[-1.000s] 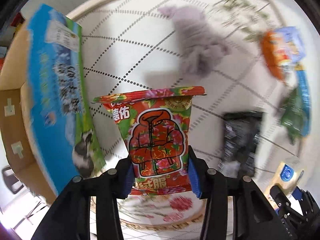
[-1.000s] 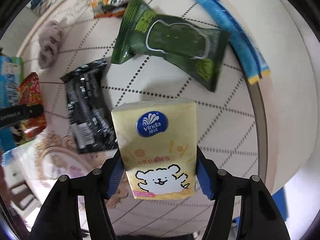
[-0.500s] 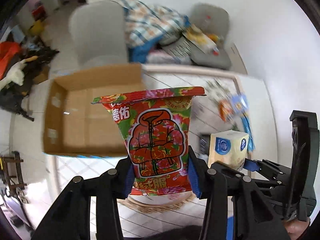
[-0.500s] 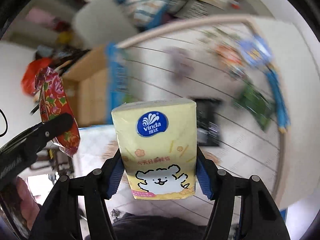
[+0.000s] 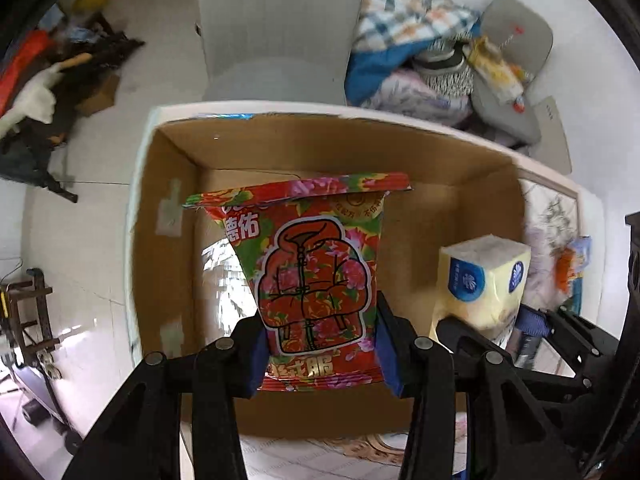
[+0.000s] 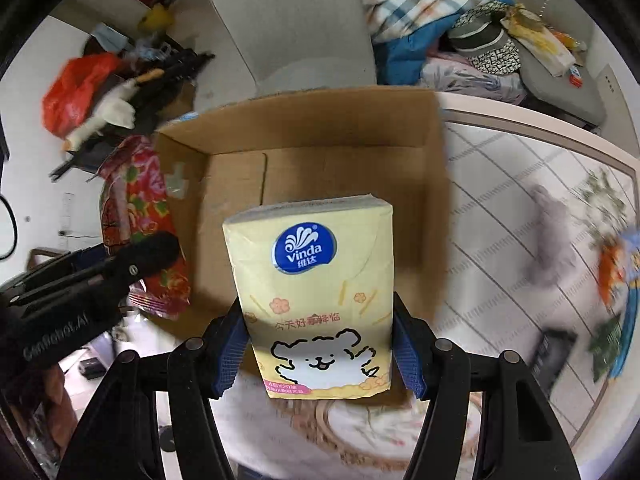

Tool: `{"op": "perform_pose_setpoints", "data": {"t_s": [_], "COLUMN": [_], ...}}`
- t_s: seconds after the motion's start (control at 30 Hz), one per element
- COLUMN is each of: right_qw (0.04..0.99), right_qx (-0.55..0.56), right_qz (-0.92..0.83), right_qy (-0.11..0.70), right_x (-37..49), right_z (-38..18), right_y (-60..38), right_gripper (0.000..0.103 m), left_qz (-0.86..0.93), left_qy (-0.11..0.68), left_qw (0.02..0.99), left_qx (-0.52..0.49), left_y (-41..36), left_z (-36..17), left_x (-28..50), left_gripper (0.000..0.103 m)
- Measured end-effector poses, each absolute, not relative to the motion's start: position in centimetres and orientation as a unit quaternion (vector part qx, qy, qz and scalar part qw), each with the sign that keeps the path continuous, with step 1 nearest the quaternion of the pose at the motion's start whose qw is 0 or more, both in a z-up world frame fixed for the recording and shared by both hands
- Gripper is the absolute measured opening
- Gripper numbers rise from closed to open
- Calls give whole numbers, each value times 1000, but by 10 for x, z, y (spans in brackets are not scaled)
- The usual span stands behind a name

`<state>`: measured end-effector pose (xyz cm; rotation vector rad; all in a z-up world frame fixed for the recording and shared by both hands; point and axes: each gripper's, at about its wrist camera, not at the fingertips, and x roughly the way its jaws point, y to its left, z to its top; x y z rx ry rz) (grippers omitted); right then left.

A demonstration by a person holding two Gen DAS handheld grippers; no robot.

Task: Organize soft objects
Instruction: 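Carry both items into the cardboard box and open both tools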

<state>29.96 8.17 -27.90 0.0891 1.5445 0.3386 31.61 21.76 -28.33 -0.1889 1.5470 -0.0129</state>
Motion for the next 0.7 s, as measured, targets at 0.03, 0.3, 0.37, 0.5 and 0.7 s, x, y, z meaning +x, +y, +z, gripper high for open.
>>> {"op": "perform_pose_setpoints", "data": {"t_s": [0.03, 0.3, 0.37, 0.5, 0.7], "right_qw": [700, 689, 686, 686, 679], "right_qx": [35, 22, 24, 25, 45], "right_qz": [147, 120, 115, 105, 110], "right_qy": [698, 714, 719, 720, 725], "right_x": [307, 351, 358, 365, 368], "right_z": [-293, -356, -367, -380, -398], "right_y": [88, 114, 115, 118, 121], "right_gripper": [67, 67, 67, 67, 69], "left_qz": [-15, -63, -66, -70, -62], "left_qy": [704, 740, 745, 751, 762], "left_qw": [705, 663, 659, 649, 635], "left_qx": [-84, -90, -88, -98, -111], "left_y": [220, 223, 227, 226, 235], "left_z": [-295, -347, -351, -365, -370], "left_x": [325, 366, 365, 373, 372], "left_gripper": [42, 42, 43, 43, 45]}}
